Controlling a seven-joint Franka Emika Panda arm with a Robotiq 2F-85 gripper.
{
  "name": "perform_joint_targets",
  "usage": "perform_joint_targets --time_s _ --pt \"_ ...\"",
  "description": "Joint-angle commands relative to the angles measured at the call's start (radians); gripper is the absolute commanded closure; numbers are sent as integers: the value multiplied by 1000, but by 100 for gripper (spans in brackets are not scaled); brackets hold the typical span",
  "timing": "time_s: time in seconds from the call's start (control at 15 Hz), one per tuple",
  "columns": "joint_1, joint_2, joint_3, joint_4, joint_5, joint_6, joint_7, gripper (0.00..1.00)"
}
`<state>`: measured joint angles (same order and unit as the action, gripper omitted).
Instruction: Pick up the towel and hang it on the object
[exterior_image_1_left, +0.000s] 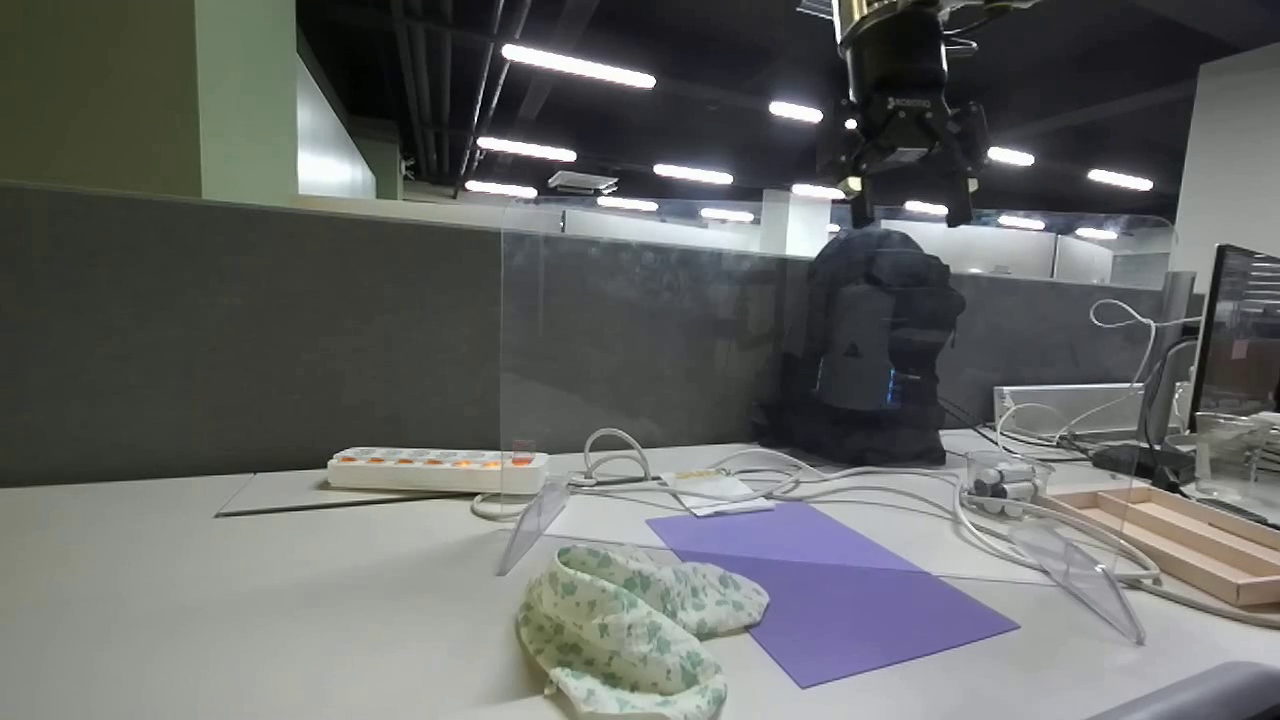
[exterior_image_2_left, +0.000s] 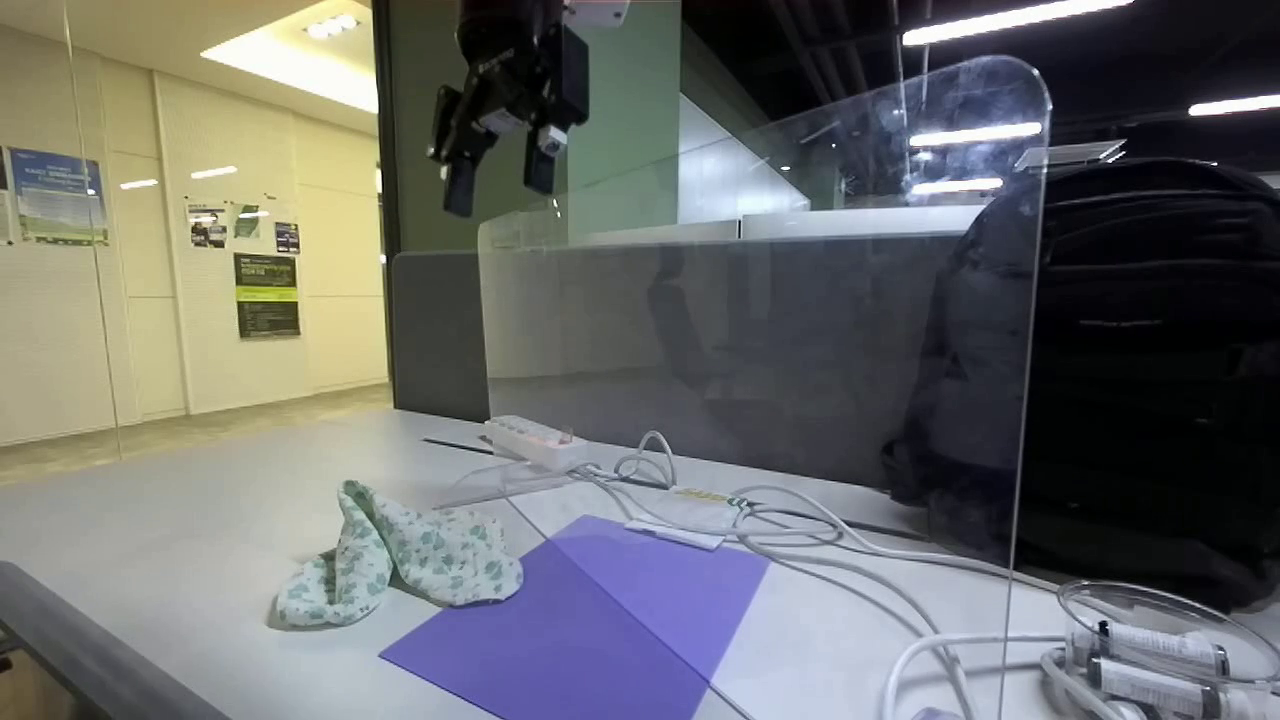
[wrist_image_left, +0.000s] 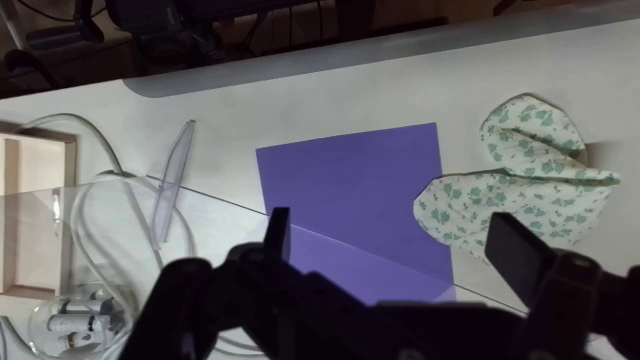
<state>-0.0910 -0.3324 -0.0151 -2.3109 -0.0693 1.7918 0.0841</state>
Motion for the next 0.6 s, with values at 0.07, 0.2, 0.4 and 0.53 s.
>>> perform_joint_targets --time_s 0.07,0.2,0.4,0.53 --pt "87 26 67 -83 26 154 22 0" --pt "125 41 102 -139 29 292 22 0" --pt "170 91 143 -209 32 509 24 0" --pt "192 145 160 -245 46 670 29 0"
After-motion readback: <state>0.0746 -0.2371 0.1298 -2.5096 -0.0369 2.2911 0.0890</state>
